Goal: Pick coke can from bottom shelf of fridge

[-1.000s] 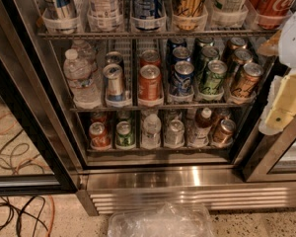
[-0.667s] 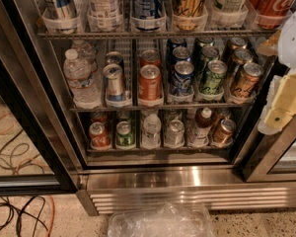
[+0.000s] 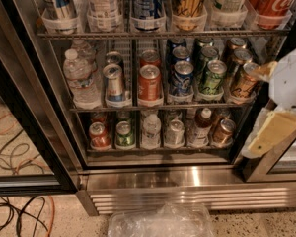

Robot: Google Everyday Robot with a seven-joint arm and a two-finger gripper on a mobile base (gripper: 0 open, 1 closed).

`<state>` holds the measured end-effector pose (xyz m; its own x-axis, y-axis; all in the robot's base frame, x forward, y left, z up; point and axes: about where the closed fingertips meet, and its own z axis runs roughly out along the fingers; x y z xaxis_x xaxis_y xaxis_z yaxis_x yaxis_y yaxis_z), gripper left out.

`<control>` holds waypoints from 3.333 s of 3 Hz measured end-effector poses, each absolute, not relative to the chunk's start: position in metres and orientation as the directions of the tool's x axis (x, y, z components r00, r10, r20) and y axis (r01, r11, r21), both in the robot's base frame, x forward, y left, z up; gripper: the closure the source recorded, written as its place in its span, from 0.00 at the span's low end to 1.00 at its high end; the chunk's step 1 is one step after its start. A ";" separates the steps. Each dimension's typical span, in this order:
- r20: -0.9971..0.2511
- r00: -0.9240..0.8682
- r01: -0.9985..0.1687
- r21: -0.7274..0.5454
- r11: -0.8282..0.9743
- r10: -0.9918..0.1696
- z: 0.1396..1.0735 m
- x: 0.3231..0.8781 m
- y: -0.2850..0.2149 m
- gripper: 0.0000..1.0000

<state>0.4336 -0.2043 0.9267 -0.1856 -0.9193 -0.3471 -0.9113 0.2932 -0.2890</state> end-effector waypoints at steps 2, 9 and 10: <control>-0.400 -0.176 -0.890 -0.325 0.319 -0.899 0.926 0.440 -0.202 0.00; -0.804 -0.332 -0.772 -0.070 0.632 -0.494 0.845 0.457 -0.113 0.00; -0.771 -0.335 -0.789 -0.084 0.609 -0.541 0.783 0.448 -0.076 0.00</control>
Offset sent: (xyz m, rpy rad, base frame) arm 0.0041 0.0015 -0.0033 0.0497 -0.0501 -0.0118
